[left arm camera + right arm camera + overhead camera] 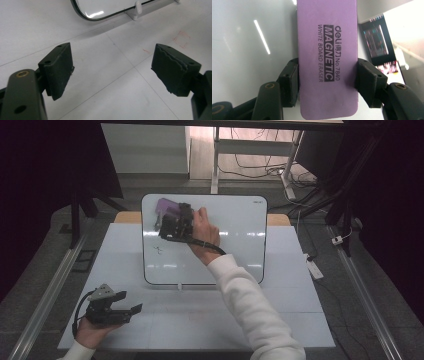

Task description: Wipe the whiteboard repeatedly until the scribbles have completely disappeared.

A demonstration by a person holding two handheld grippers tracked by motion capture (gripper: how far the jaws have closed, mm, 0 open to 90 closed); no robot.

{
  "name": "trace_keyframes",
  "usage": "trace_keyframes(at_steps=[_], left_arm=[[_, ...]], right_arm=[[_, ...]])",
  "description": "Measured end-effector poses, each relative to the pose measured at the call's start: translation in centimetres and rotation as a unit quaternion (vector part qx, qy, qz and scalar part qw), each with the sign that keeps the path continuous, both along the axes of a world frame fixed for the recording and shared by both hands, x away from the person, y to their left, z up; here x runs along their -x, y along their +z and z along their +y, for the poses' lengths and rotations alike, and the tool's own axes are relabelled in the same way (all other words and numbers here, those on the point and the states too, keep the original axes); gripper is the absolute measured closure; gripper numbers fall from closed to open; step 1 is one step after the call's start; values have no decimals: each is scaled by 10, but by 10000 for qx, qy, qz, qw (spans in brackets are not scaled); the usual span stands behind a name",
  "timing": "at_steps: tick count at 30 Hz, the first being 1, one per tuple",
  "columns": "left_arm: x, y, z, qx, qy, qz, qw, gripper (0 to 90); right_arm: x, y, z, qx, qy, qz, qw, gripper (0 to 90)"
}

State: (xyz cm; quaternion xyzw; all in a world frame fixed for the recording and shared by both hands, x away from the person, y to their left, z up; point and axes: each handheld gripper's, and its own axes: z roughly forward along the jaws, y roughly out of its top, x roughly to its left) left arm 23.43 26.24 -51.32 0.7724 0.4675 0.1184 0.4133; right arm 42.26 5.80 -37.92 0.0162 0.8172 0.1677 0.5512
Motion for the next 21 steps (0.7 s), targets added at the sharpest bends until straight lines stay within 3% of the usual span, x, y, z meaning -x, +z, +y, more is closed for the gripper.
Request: trace_keyframes(at_steps=[2, 4, 7, 10, 14, 18, 21], left_arm=[[0, 0, 1, -3, -3, 7, 10000, 182], [0, -1, 1, -6, -2, 9, 10000, 182], [1, 0, 1, 3, -2, -20, 10000, 182], [2, 1, 1, 18, 7, -18, 10000, 182], [1, 1, 1, 14, 9, -15, 10000, 181], [2, 1, 1, -2, 15, -16, 10000, 181], [2, 1, 1, -13, 9, -17, 10000, 181]], right_arm=[[7, -9, 6, 138, 197, -53, 9997, 401], [13, -13, 6, 333, 217, -86, 9992, 401], [10, -11, -4, 219, 144, -17, 9997, 401], [10, -13, -17, -113, 45, 156, 9998, 401], [35, -43, -12, 250, 313, 205, 9990, 401], [65, -79, -2, 746, 705, 31, 9947, 401], [73, -88, -1, 974, 821, -48, 9918, 401]])
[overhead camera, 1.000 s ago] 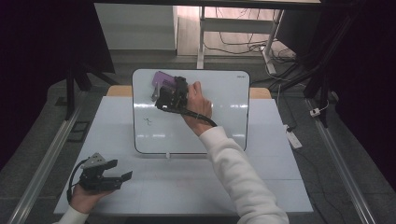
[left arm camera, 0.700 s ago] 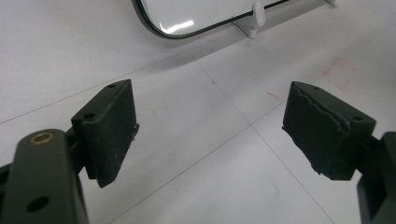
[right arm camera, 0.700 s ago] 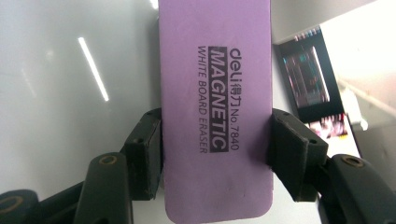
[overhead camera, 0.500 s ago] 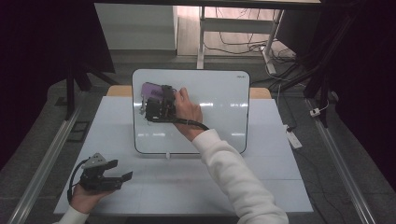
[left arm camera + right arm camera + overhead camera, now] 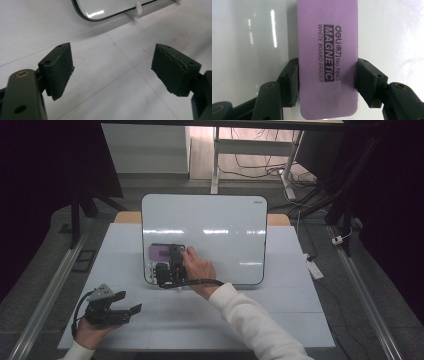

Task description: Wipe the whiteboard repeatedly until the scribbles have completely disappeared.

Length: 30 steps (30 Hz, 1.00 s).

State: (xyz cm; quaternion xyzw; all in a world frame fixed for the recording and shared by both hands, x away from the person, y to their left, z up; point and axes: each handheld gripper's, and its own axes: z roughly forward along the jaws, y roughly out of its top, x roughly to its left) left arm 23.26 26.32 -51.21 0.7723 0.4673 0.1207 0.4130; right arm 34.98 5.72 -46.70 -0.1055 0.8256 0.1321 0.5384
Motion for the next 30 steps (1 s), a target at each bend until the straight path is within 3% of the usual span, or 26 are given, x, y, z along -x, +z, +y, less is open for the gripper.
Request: trace_keyframes(at_steps=[1, 3, 6, 8, 10, 13, 16, 20, 23, 27, 30], left_arm=[[0, 0, 0, 3, -1, -2, 10000, 181], [0, 0, 0, 11, 14, 0, 10000, 181], [0, -1, 1, 31, 30, 0, 10000, 181], [0, -1, 1, 36, 26, 5, 10000, 181], [0, -1, 2, 30, 19, 0, 10000, 181], [0, 0, 2, 31, 24, 3, 10000, 181], [1, 0, 2, 33, 29, -16, 10000, 181], [0, 0, 0, 14, 20, 8, 10000, 181], [-1, 0, -1, -11, 9, 9, 10000, 181], [0, 0, 0, 11, 25, -6, 10000, 181], [0, 0, 2, 33, 54, 11, 10000, 181]], right_arm=[[-2, 3, 0, -17, -29, 79, 10000, 401], [-10, 14, 0, -114, -165, 15, 9998, 401], [-27, 34, -3, -458, -385, 44, 9982, 401], [-33, 39, -6, -599, -394, 197, 9972, 401], [-25, 32, -5, -394, -374, 55, 9985, 400], [-11, 13, -6, -95, -145, 95, 9998, 401], [-1, 2, -13, 16, -77, 72, 9999, 401], [-1, 2, -17, 24, -150, 77, 9999, 401], [-4, 8, -6, 62, -259, -82, 9996, 400], [-7, 10, 12, 18, -167, -14, 9999, 401], [-5, 8, 9, -8, -96, 134, 9999, 401]])
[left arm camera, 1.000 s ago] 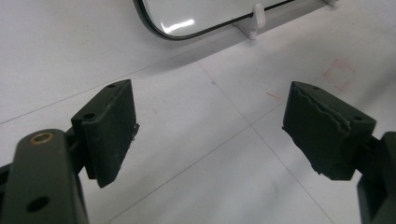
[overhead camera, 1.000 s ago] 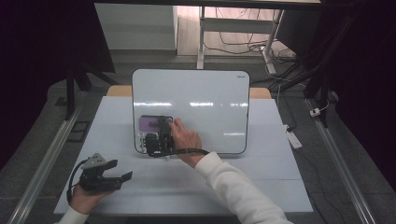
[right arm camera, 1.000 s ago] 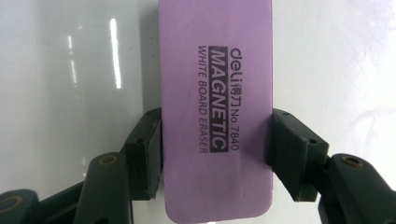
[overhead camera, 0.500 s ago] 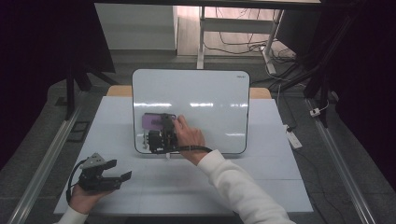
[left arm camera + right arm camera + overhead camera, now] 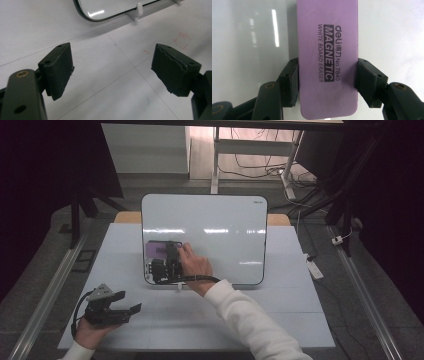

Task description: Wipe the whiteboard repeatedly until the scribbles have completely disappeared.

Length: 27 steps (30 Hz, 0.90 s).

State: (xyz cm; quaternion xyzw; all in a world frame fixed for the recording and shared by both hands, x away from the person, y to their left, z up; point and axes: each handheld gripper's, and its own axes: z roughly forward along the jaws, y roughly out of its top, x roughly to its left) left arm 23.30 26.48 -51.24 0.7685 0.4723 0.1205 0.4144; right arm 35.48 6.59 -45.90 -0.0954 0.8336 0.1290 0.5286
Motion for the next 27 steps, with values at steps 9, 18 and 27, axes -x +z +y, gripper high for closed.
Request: trace_keyframes(at_steps=[9, 18, 27], left_arm=[[-1, 1, -3, -10, -9, 5, 10000, 181], [-3, 3, -7, 49, -25, -18, 10000, 185], [-4, 22, -19, 553, -92, -272, 9981, 215]], right_arm=[[-4, 22, -61, -1637, -305, 1270, 9778, 400], [12, 20, -108, -2703, -392, 2320, 9336, 400], [29, 6, -141, -3836, -389, 2668, 8833, 399]])
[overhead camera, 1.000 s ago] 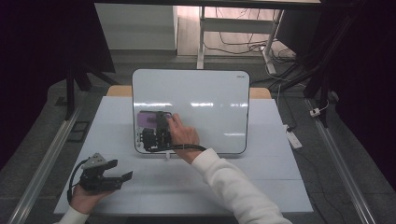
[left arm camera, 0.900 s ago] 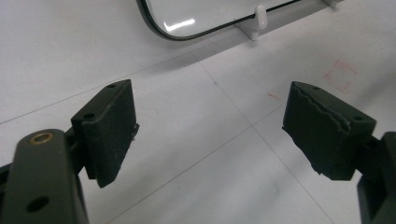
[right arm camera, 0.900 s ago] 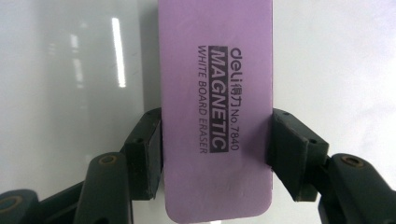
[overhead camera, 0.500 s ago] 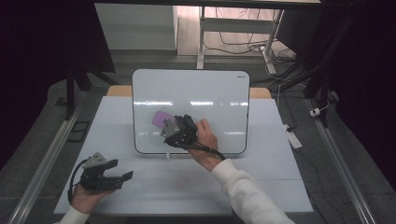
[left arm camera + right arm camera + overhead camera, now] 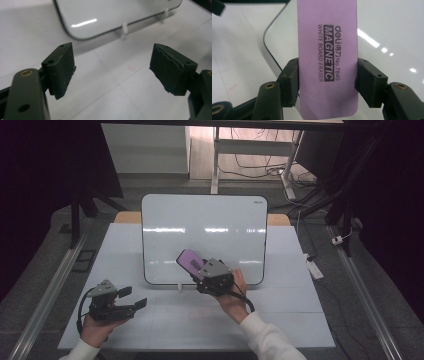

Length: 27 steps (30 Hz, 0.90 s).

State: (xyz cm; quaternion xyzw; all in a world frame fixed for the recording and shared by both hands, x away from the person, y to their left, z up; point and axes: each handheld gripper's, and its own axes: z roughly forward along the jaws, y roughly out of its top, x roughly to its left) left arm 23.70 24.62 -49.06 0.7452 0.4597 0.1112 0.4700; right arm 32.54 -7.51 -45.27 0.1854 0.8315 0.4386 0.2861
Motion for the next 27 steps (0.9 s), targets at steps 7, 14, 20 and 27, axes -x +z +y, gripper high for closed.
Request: trace_keyframes(at_steps=[7, 14, 20, 27], left_arm=[[-6, 23, -21, 262, -26, -273, 9993, 222], [-19, 41, -49, 552, -150, -405, 9975, 230], [-33, 48, -67, 719, -260, -429, 9961, 250], [-46, 45, -75, 907, -285, -311, 9950, 299]], right_arm=[[11, -4, -5, -436, -32, -162, 9989, 399], [19, -13, 2, -601, 44, -108, 9981, 398], [22, -17, 5, -756, -3, -197, 9969, 398], [26, -23, 11, -811, -10, -313, 9962, 398]])
